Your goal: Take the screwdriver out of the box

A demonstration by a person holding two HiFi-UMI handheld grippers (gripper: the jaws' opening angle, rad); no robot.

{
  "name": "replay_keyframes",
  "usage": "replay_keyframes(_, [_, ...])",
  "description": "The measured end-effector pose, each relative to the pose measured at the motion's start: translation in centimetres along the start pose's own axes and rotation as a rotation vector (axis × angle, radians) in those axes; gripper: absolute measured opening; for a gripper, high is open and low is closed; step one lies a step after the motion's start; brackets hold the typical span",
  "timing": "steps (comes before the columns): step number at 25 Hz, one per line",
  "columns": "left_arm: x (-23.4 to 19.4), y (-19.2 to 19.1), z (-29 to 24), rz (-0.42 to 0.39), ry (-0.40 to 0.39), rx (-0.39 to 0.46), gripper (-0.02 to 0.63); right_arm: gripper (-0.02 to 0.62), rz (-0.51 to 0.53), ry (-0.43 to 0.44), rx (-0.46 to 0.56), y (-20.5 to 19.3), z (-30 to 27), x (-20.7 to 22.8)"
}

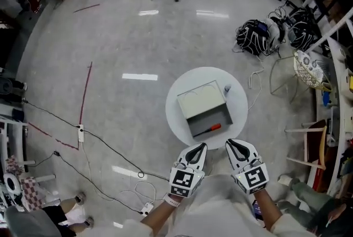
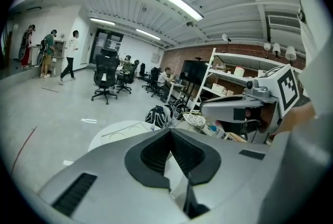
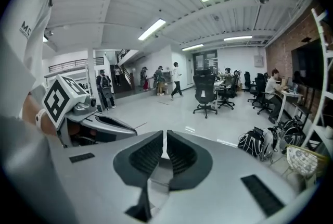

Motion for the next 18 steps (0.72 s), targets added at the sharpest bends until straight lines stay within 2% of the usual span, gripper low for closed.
replay_keyframes(6, [-0.3, -1.2, -0.9, 0.015, 0.043, -0.010, 0.011, 0.080, 0.041, 0.069, -0.029, -1.6, -1.8, 0.8])
replay_keyframes(10, [-3.4, -0.4, -2.3, -0.006, 0.068, 0.006, 0.011, 0.078, 0.107, 0.094, -0.029, -1.9, -5.9, 1.7])
replay_keyframes(18, [-4.5, -3.3, -3.3, 0.075, 0.135, -0.073, 0.011, 0.080, 0.194, 0.226, -0.147, -5.8, -8.2, 1.4])
Point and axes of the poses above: the fingertips, and each gripper's own axes: z backward along the fingers, x to its right, y out of its top, the point moved 2 cm from there along z, backward along the fingers, and after that the axes turned 13 degrees about z, right-handed, at the moved point
